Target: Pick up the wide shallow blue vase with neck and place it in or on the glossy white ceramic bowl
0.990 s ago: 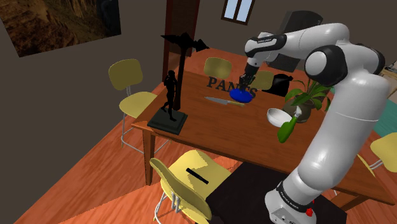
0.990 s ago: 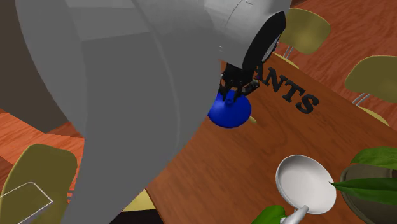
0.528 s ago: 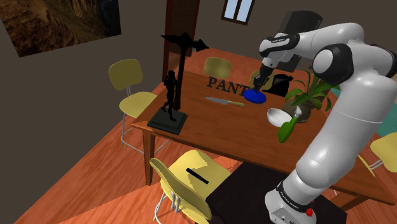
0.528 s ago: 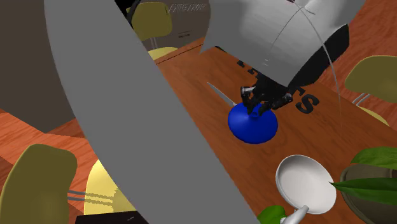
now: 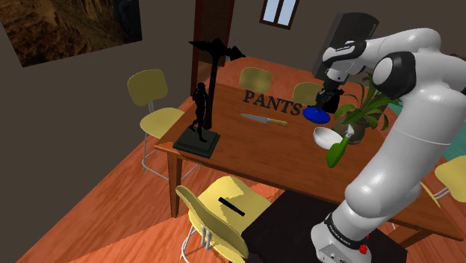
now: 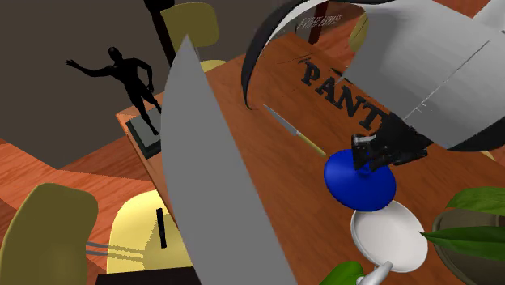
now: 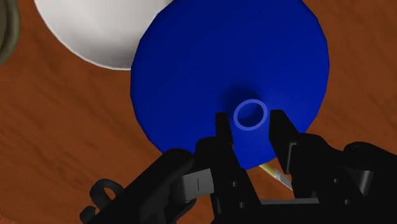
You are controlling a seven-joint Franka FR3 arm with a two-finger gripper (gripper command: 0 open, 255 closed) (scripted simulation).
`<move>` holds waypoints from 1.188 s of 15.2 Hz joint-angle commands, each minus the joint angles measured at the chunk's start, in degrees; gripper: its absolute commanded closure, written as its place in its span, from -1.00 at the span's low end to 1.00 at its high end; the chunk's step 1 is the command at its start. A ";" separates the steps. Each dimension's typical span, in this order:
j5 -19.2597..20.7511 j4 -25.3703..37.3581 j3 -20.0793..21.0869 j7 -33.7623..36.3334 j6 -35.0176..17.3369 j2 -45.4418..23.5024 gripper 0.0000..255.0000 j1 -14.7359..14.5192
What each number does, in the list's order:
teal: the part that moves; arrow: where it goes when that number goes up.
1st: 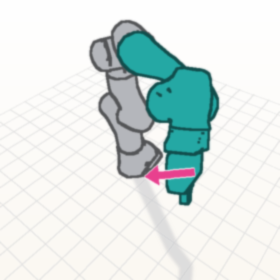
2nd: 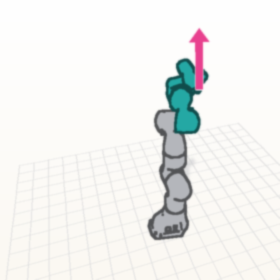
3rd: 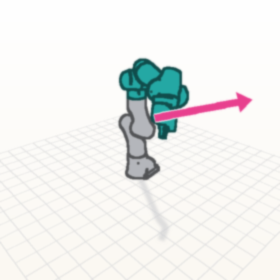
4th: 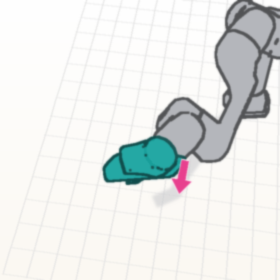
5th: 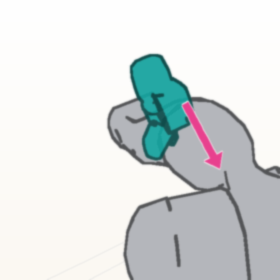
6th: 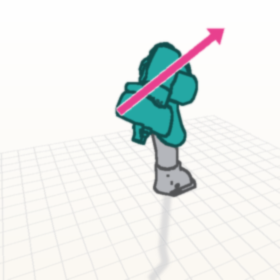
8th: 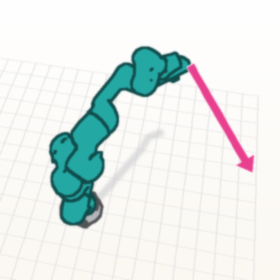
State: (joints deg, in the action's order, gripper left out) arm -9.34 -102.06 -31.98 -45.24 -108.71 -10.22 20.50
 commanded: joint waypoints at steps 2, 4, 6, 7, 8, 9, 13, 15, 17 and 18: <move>-0.35 1.78 -1.65 -4.30 1.69 -0.60 1.00 2.73; -0.88 3.20 -2.61 -7.06 2.63 -1.50 1.00 4.56; -1.55 4.92 -3.50 -9.85 3.68 -2.65 1.00 6.55; -1.94 5.90 -3.92 -11.26 4.24 -3.33 1.00 7.58; -2.37 6.96 -4.31 -12.67 4.83 -4.07 1.00 8.67; -2.84 8.10 -4.69 -14.08 5.46 -4.88 1.00 9.78; -3.55 7.21 -4.83 -15.59 3.85 -5.94 1.00 10.71; -3.80 6.01 -4.73 -15.81 2.43 -6.22 1.00 10.69; -4.09 4.87 -4.62 -16.06 1.04 -6.56 1.00 10.69; -4.24 4.32 -4.56 -16.20 0.35 -6.75 1.00 10.70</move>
State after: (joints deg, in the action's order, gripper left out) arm -13.39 -97.24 -36.58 -61.22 -107.66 -16.74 31.13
